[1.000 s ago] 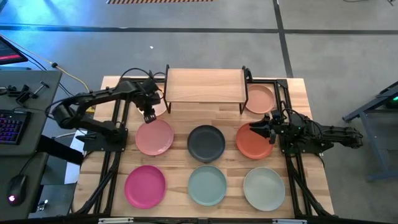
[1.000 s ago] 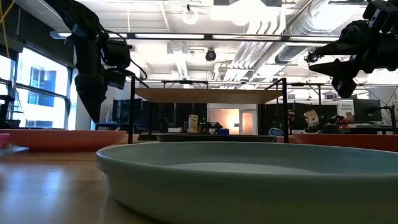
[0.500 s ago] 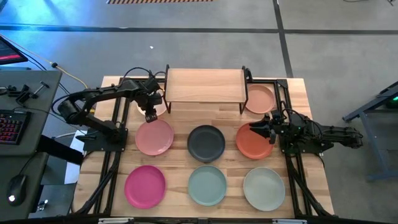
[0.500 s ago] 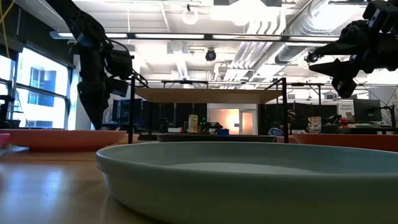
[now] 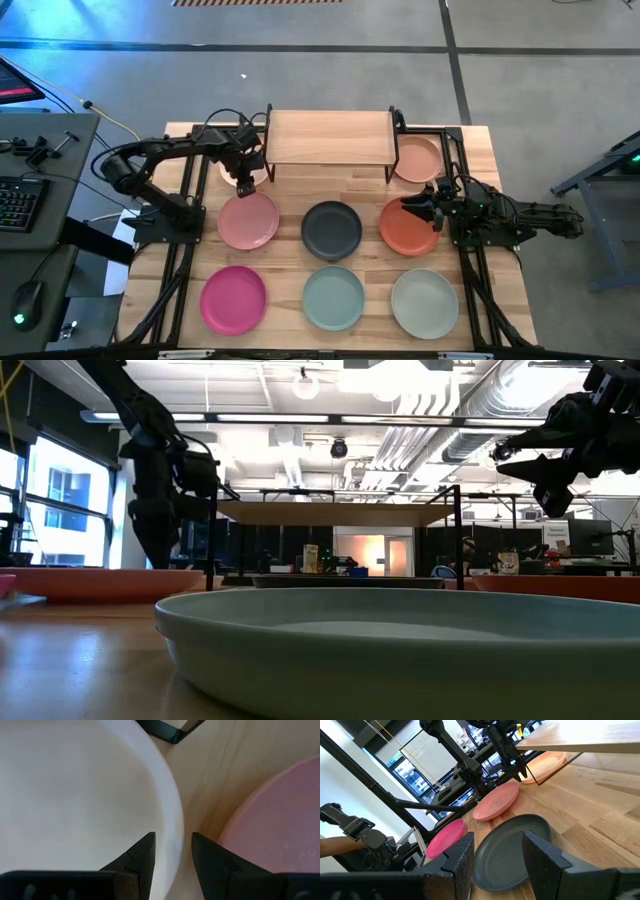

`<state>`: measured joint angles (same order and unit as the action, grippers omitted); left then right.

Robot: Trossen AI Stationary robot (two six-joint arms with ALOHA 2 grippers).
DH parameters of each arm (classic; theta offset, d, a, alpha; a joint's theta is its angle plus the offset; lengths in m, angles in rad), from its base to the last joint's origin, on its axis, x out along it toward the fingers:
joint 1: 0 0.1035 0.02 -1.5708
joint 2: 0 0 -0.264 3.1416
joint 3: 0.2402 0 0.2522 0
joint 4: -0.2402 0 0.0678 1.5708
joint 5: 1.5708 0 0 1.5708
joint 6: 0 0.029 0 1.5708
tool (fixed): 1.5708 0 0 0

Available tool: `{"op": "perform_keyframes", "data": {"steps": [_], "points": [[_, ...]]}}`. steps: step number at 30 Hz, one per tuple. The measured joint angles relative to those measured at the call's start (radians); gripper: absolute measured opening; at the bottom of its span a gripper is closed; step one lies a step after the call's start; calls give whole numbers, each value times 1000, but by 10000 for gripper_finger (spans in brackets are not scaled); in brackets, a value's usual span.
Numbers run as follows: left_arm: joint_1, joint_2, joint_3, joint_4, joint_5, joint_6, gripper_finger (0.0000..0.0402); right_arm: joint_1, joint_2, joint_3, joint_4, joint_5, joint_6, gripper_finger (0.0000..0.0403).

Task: Place and stack plates onto a shelf
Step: Put the light orange plate on the shelf

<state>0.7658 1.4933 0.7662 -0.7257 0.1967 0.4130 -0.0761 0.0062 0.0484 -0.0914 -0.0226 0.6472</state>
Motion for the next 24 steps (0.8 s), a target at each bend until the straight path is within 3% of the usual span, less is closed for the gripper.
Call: {"op": "perform_keyframes", "data": {"steps": [24], "points": [[0, 7, 0, 38, 3, 8, 117, 0, 0, 0, 0, 0, 0, 147]]}}
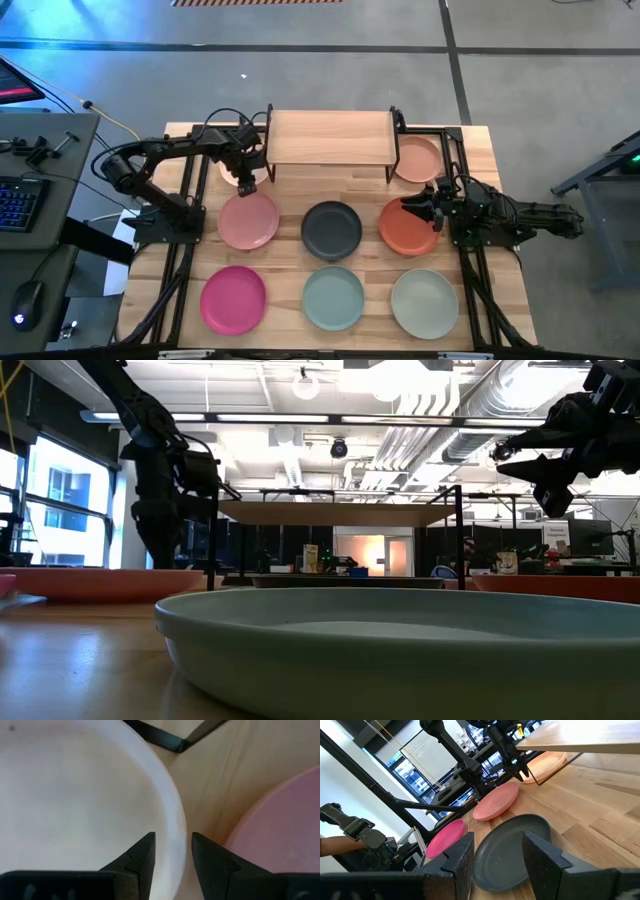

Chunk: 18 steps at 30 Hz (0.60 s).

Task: Place and stack plates onto a shelf
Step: Put the light orange plate on the shelf

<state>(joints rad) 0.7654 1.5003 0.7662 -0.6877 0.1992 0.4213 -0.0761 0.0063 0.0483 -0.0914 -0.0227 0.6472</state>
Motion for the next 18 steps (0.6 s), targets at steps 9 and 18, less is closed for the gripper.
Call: {"op": "perform_keyframes", "data": {"steps": [9, 18], "points": [[-1, 69, 1, 34, -9, -25, 117, 0, 0, 0, 0, 0, 0, 147], [-1, 71, 1, 44, -58, -24, 84, 0, 0, 0, 0, 0, 0, 147]]}}
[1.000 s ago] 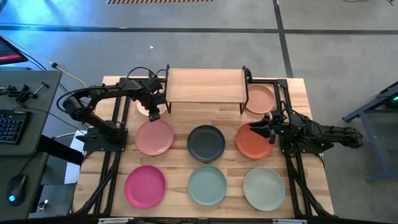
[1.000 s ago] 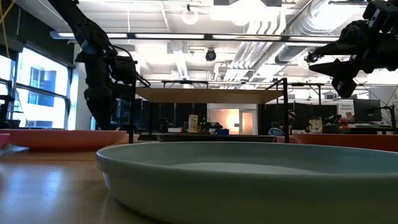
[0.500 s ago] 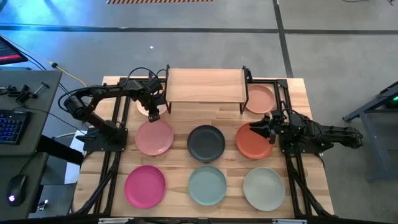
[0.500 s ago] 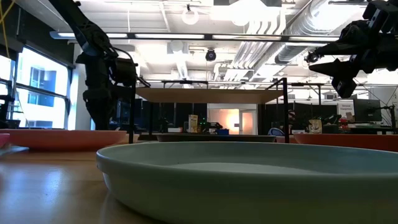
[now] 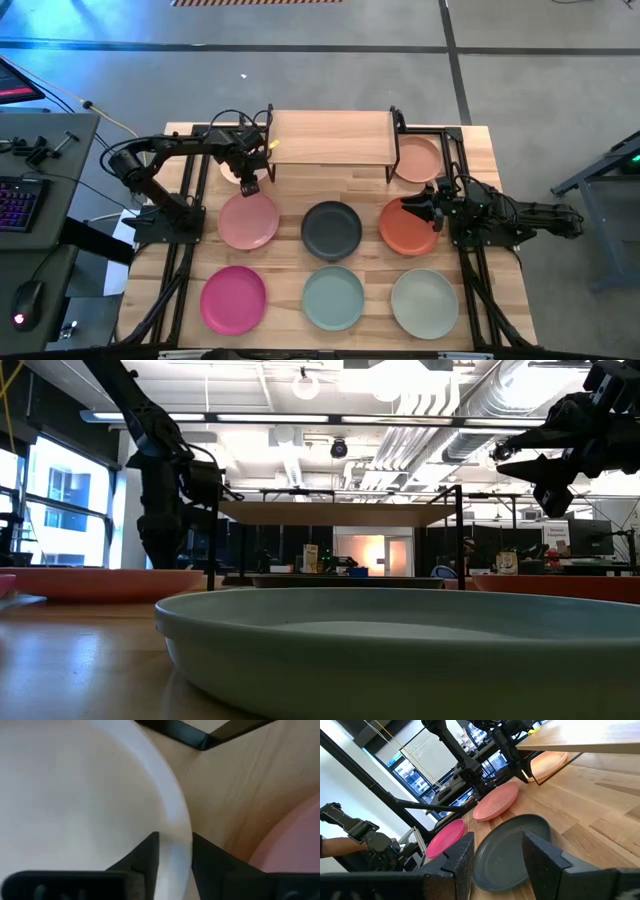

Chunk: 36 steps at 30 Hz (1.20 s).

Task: Place and stack plates onto a shelf
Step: Put the light orange plate on the shelf

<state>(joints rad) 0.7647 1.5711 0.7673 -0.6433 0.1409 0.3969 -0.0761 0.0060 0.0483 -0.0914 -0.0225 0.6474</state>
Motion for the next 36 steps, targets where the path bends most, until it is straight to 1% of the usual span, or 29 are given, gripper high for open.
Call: {"op": "perform_keyframes", "data": {"steps": [5, 7, 14, 18, 23, 32, 36], "points": [[0, 0, 1, -3, -4, -1, 23, 0, 0, 0, 0, 0, 0, 147], [0, -1, 1, -5, -8, -2, 9, 0, 0, 0, 0, 0, 0, 147], [0, -3, 2, -37, -12, -10, 4, 0, 0, 0, 0, 0, 0, 147], [1, -33, -2, -72, -19, -18, 3, 0, 0, 0, 0, 0, 0, 147], [1, -108, -3, -84, -35, -48, 1, 0, 0, 0, 0, 0, 0, 147], [1, -248, -3, -170, -31, -85, 0, 0, 0, 0, 0, 0, 0, 147], [1, -315, -3, -178, -27, -116, 0, 0, 0, 0, 0, 0, 0, 147]]}}
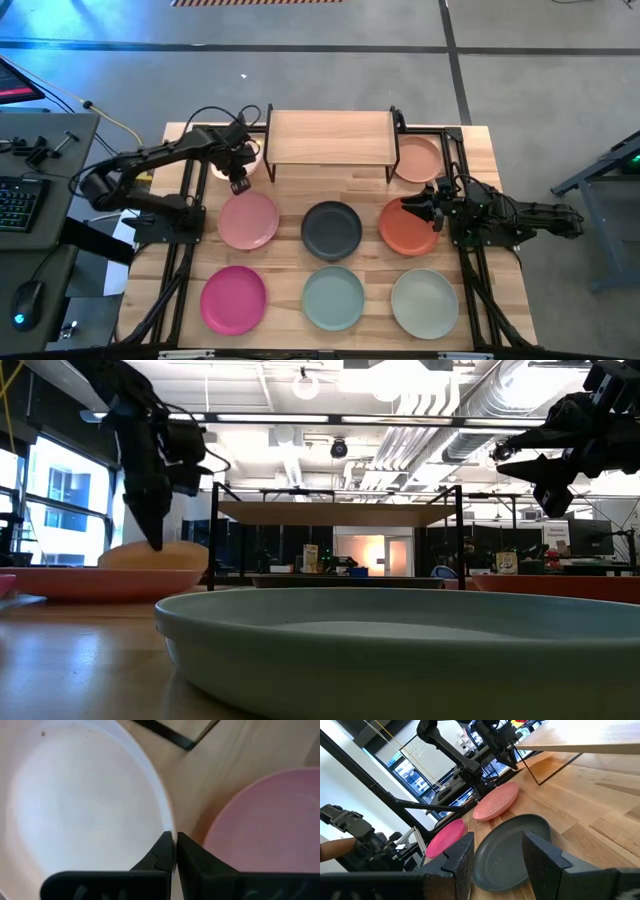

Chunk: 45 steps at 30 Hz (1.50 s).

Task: Place and stack plates onto a shelf
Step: Put the light orange plate on the shelf

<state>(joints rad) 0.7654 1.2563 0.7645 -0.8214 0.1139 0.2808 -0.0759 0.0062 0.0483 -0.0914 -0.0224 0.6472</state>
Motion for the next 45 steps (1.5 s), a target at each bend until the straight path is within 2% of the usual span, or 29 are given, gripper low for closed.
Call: {"op": "perform_keyframes", "data": {"steps": [6, 13, 22, 36, 45], "points": [[0, -99, 0, -17, -1, -31, 0, 0, 0, 0, 0, 0, 0, 147], [0, -217, 6, -31, -90, -64, 0, 0, 0, 0, 0, 0, 0, 147], [0, -306, 113, -22, -130, -68, 0, 0, 0, 0, 0, 0, 0, 147], [0, -245, 383, -8, -129, 84, 0, 0, 0, 0, 0, 0, 0, 147], [-29, -117, 560, 18, -127, 216, 0, 0, 0, 0, 0, 0, 0, 147]]}}
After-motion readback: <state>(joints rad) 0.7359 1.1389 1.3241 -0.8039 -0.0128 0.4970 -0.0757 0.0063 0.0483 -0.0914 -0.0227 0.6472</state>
